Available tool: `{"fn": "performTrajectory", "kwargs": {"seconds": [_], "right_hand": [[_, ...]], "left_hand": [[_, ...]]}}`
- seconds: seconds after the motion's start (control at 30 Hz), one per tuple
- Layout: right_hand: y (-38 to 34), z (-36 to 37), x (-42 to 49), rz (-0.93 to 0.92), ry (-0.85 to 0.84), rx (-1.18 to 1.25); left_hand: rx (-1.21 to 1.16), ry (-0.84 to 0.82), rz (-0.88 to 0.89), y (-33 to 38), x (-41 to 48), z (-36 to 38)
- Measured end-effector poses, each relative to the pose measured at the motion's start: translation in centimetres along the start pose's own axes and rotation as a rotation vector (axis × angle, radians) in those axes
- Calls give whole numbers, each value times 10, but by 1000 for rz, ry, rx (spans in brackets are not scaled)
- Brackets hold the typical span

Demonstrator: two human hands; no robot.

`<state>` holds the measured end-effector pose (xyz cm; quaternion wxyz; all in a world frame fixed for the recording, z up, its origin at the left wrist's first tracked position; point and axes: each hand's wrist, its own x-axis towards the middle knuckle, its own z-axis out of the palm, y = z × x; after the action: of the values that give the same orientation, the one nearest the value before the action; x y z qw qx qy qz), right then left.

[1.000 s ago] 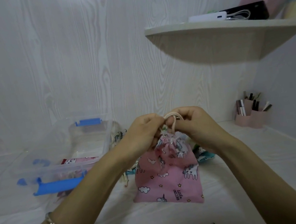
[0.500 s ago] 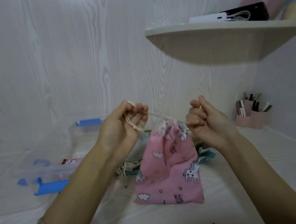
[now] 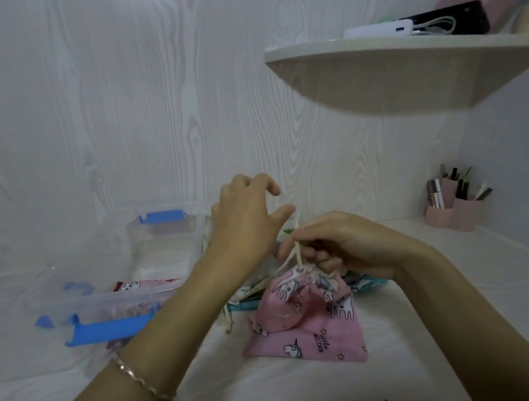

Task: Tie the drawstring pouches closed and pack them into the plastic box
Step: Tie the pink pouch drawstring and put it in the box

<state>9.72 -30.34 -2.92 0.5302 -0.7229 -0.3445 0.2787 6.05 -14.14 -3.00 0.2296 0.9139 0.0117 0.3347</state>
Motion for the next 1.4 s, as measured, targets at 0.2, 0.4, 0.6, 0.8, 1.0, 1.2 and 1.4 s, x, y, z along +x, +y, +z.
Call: {"fn": "performTrajectory", "kwargs": {"seconds": [0.2,0.4,0.6,0.8,1.0,1.2,1.4], "right_hand": [[9,-7,2,-89,197,219],[12,-6,5,-150,299,217],[17,-18,0,-183,435,181],[7,-2,-2,-226,345,46],[5,-8,-14,-223,394,22],[13,10,-10,-434,704,-515],[17,6,-5,-272,680,-397]], "left_hand": [[-586,-459,-117,-10,-17,-1],[-649,-434,-110,-9,-21,-16],[28,-457,-118,-22,-14,-38],[-561,-470,-42,4,-17,-11],[-656,-340,-96,4,-20,-3],[-548,-306,-76,11,-24,1],[-255,-255,55,15,-27,-7]]}}
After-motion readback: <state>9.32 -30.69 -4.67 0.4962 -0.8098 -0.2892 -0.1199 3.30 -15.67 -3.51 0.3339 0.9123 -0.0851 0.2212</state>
